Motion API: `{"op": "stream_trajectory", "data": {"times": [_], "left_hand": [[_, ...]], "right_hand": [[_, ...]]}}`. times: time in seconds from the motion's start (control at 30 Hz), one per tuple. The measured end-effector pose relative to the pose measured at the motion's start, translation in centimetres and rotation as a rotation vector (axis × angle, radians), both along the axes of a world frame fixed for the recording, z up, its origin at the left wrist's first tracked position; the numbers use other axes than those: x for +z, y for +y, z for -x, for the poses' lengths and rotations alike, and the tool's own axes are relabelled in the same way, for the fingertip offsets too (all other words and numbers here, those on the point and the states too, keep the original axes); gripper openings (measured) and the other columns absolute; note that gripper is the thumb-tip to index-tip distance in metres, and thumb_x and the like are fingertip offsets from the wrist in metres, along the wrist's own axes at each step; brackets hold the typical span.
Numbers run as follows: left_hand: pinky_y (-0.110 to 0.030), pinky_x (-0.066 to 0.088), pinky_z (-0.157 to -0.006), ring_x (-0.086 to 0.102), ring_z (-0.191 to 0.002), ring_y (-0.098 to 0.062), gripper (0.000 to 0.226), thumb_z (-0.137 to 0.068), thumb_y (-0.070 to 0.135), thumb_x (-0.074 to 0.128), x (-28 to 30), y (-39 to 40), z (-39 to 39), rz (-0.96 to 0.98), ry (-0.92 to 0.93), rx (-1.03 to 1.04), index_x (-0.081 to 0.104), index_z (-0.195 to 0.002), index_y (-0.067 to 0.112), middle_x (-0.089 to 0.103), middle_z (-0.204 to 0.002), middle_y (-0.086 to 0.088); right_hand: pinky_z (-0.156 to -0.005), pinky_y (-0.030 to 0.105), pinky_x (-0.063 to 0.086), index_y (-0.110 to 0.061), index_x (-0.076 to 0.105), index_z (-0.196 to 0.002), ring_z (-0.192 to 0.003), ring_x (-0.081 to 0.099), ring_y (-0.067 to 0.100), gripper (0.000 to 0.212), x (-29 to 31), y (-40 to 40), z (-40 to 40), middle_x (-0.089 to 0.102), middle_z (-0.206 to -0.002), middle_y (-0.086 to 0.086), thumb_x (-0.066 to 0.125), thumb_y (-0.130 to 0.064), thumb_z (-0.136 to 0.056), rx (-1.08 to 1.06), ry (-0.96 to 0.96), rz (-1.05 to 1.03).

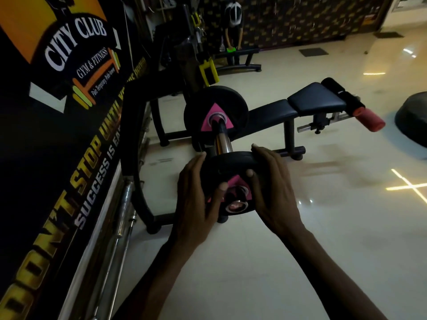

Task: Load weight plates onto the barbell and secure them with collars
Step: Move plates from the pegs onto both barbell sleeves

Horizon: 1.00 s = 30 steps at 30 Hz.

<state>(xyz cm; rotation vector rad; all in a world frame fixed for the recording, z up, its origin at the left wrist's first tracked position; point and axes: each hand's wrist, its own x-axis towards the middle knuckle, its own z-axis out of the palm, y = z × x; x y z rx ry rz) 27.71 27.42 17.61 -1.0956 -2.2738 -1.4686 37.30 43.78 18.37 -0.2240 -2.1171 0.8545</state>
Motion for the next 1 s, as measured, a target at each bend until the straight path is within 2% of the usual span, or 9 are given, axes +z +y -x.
{"op": "stream_trajectory", "data": {"times": [0.1, 0.17, 0.3, 0.47, 0.67, 0.77, 0.9, 1.0], "left_hand": [[-0.055, 0.042, -0.115, 0.026, -0.156, -0.02, 0.073, -0.1, 0.038, 0.055, -0.6, 1.3, 1.3, 0.019, 0.135, 0.068, 0.024, -0.161, 0.014, 0.023, -0.168, 0.0], [-0.056, 0.038, -0.118, 0.02, -0.158, -0.022, 0.074, -0.1, 0.037, 0.055, -0.6, 2.2, 2.8, 0.033, 0.183, 0.084, 0.022, -0.162, 0.011, 0.019, -0.171, -0.002], [-0.055, 0.029, -0.123, 0.013, -0.16, -0.02, 0.076, -0.103, 0.046, 0.048, 0.1, 4.4, 6.8, 0.094, 0.195, 0.09, 0.017, -0.163, 0.012, 0.015, -0.172, -0.003], [-0.053, 0.022, -0.127, 0.005, -0.161, -0.02, 0.079, -0.103, 0.048, 0.047, 0.9, 7.6, 13.2, 0.145, 0.165, 0.082, 0.012, -0.164, 0.012, 0.009, -0.173, -0.006], [-0.053, 0.014, -0.129, -0.003, -0.161, -0.024, 0.082, -0.106, 0.043, 0.049, 1.5, 10.9, 19.5, 0.232, 0.165, 0.125, 0.004, -0.164, 0.007, 0.001, -0.174, -0.011], [-0.054, 0.017, -0.128, -0.003, -0.161, -0.025, 0.082, -0.106, 0.041, 0.05, 2.1, 12.0, 21.3, 0.268, 0.104, 0.137, 0.003, -0.165, 0.008, 0.0, -0.174, -0.01], [-0.058, 0.026, -0.124, 0.008, -0.16, -0.028, 0.079, -0.105, 0.04, 0.052, 2.4, 12.1, 21.9, 0.262, 0.05, 0.108, 0.008, -0.165, 0.011, 0.009, -0.173, -0.01], [-0.056, 0.026, -0.125, 0.008, -0.16, -0.028, 0.078, -0.105, 0.041, 0.051, 2.9, 11.9, 21.6, 0.283, 0.025, 0.105, 0.009, -0.165, 0.012, 0.009, -0.173, -0.01]], "right_hand": [[-0.12, 0.045, 0.037, -0.021, 0.03, -0.158, -0.15, 0.036, 0.018, 0.064, -0.5, 0.9, 0.9, 0.037, -0.163, 0.0, 0.056, -0.04, -0.102, 0.012, -0.045, -0.135], [-0.122, 0.046, 0.036, -0.017, 0.029, -0.158, -0.154, 0.032, 0.02, 0.066, -0.6, 1.8, 2.1, 0.033, -0.166, 0.003, 0.054, -0.042, -0.103, 0.008, -0.045, -0.151], [-0.122, 0.052, 0.035, -0.018, 0.024, -0.16, -0.157, 0.026, 0.021, 0.067, -0.4, 4.0, 5.8, 0.025, -0.169, 0.003, 0.052, -0.042, -0.104, 0.03, -0.089, -0.088], [-0.128, 0.052, 0.026, -0.015, 0.02, -0.162, -0.161, 0.01, 0.017, 0.072, 0.0, 7.3, 12.1, 0.015, -0.172, 0.004, 0.053, -0.04, -0.104, 0.025, -0.171, -0.064], [-0.127, 0.055, 0.025, -0.013, 0.016, -0.163, -0.161, 0.009, 0.026, 0.076, 0.9, 10.5, 19.1, 0.012, -0.173, 0.009, 0.055, -0.039, -0.104, 0.007, -0.238, -0.069], [-0.127, 0.054, 0.024, -0.011, 0.016, -0.163, -0.161, 0.01, 0.028, 0.079, 1.5, 11.5, 21.4, 0.012, -0.173, 0.01, 0.06, -0.033, -0.102, -0.016, -0.296, -0.077], [-0.126, 0.051, 0.029, -0.012, 0.019, -0.162, -0.158, 0.02, 0.026, 0.076, 2.0, 11.9, 22.0, 0.02, -0.171, 0.009, 0.06, -0.035, -0.102, -0.021, -0.316, -0.085], [-0.126, 0.051, 0.03, -0.011, 0.018, -0.163, -0.157, 0.021, 0.028, 0.079, 2.6, 11.7, 21.4, 0.02, -0.17, 0.01, 0.062, -0.032, -0.101, -0.006, -0.343, -0.088]]}}
